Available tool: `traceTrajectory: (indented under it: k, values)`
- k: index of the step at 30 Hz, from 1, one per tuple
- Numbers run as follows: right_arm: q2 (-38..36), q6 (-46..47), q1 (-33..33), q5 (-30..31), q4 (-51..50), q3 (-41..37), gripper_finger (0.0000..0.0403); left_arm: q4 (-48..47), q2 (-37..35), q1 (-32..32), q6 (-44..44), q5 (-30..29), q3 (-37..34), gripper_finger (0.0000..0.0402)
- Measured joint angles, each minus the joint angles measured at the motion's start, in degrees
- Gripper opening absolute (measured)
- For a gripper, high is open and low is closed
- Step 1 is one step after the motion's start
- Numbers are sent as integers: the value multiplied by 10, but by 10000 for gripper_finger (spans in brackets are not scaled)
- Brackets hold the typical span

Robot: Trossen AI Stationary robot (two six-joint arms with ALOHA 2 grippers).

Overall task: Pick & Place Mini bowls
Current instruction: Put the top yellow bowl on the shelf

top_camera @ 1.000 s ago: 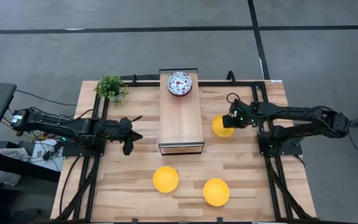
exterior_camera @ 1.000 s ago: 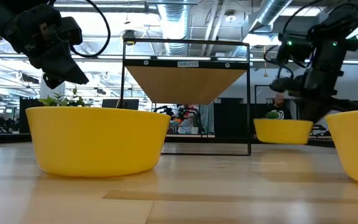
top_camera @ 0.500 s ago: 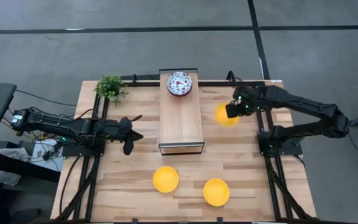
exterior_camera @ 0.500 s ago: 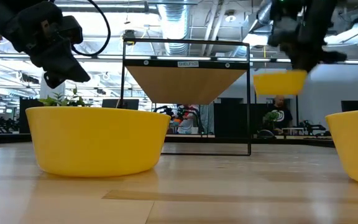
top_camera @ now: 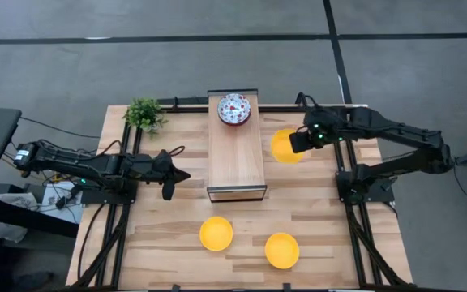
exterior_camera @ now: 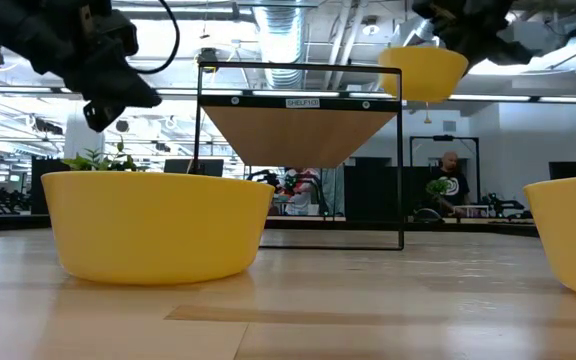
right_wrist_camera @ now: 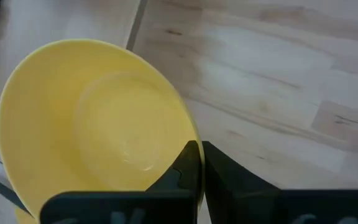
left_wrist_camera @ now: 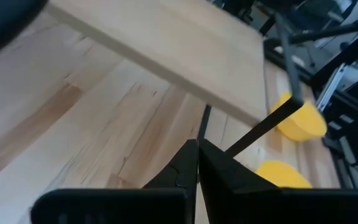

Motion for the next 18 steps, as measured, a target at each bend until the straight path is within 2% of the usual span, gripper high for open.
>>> traceTrajectory:
  k: [6,12,18]
  values:
    - [42,-6,20,-29,71,0,0,27,0,0,0,0,0,11]
    - [92,9,35,-106,202,0,0,31,0,0,23,-1,0,11]
    - [175,9,58,-107,203,55,0,31,0,0,80,-1,0,11]
